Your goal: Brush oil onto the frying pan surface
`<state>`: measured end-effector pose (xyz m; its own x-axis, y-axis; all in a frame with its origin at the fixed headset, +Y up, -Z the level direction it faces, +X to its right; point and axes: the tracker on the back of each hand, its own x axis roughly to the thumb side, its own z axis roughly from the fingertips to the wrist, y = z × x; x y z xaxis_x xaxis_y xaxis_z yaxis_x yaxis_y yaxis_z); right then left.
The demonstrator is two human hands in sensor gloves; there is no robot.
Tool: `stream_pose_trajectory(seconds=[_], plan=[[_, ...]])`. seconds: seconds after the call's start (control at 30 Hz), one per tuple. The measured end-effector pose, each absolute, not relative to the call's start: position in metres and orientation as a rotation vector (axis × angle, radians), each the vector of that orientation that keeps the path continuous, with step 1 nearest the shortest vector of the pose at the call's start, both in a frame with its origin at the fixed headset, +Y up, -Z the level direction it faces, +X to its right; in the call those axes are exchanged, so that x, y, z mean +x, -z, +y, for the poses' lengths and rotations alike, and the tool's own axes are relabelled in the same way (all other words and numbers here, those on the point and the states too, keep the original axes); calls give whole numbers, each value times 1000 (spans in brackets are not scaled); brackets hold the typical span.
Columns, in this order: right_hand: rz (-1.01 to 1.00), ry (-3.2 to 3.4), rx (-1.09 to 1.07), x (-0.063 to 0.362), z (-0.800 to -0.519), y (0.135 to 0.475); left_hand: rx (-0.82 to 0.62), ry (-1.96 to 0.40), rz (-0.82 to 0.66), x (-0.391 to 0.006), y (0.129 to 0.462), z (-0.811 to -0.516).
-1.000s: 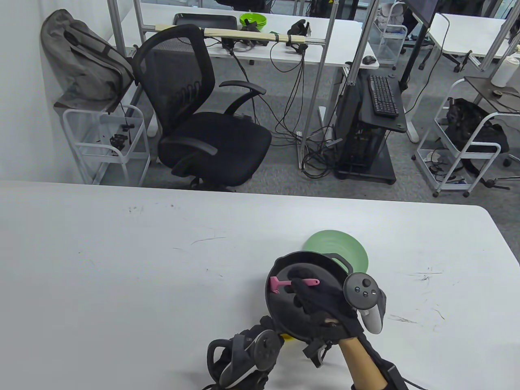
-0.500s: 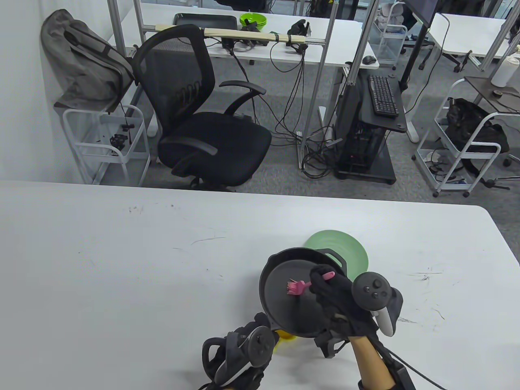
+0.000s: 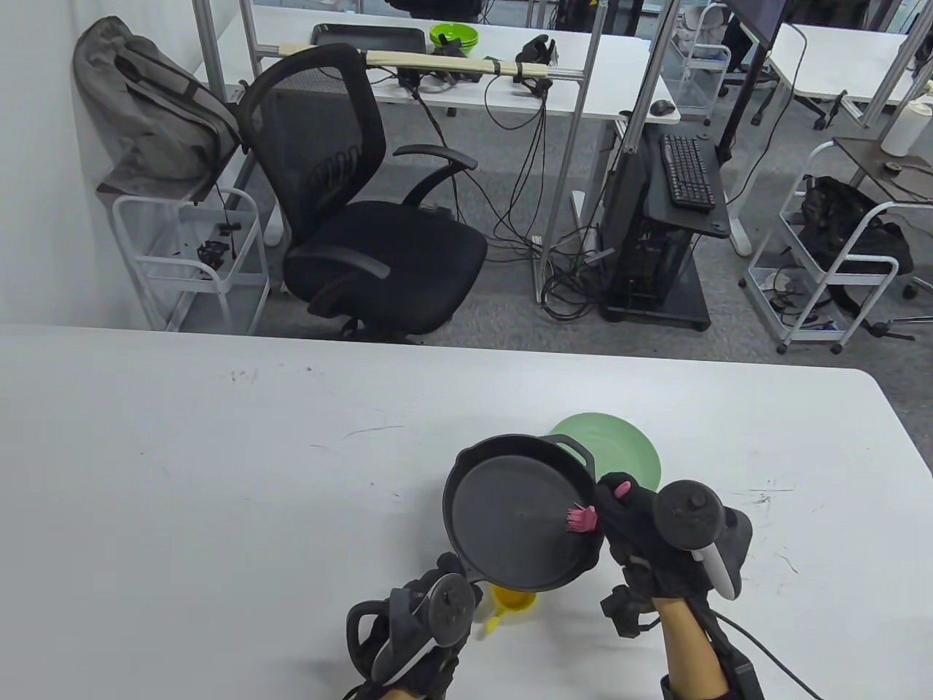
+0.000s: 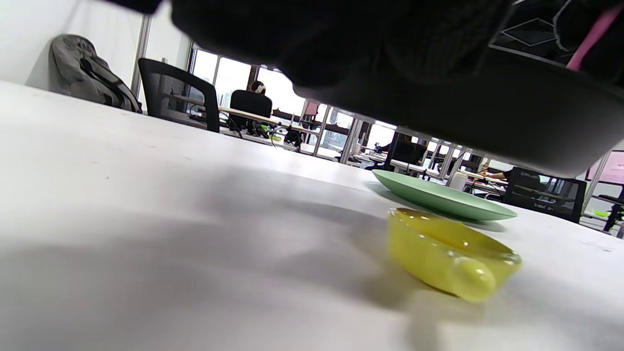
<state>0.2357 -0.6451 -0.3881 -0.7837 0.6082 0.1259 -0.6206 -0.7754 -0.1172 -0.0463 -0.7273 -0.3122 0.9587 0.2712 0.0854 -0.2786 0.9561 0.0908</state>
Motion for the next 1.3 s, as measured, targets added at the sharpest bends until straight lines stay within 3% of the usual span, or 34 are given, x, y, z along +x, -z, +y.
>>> stream_pose_trajectory(seconds=[0.17, 0.7, 0.93, 1.3], plan=[[-362, -2502, 147, 230, -635, 378, 117, -258, -66, -45, 312, -727], [-43, -2136, 356, 193, -670, 390, 124, -248, -171, -21, 301, -725], [14, -1976, 379, 193, -672, 391, 127, -241, -188, -17, 299, -725], [-61, -2272, 253, 204, -665, 392, 110, -253, -143, -29, 306, -727]])
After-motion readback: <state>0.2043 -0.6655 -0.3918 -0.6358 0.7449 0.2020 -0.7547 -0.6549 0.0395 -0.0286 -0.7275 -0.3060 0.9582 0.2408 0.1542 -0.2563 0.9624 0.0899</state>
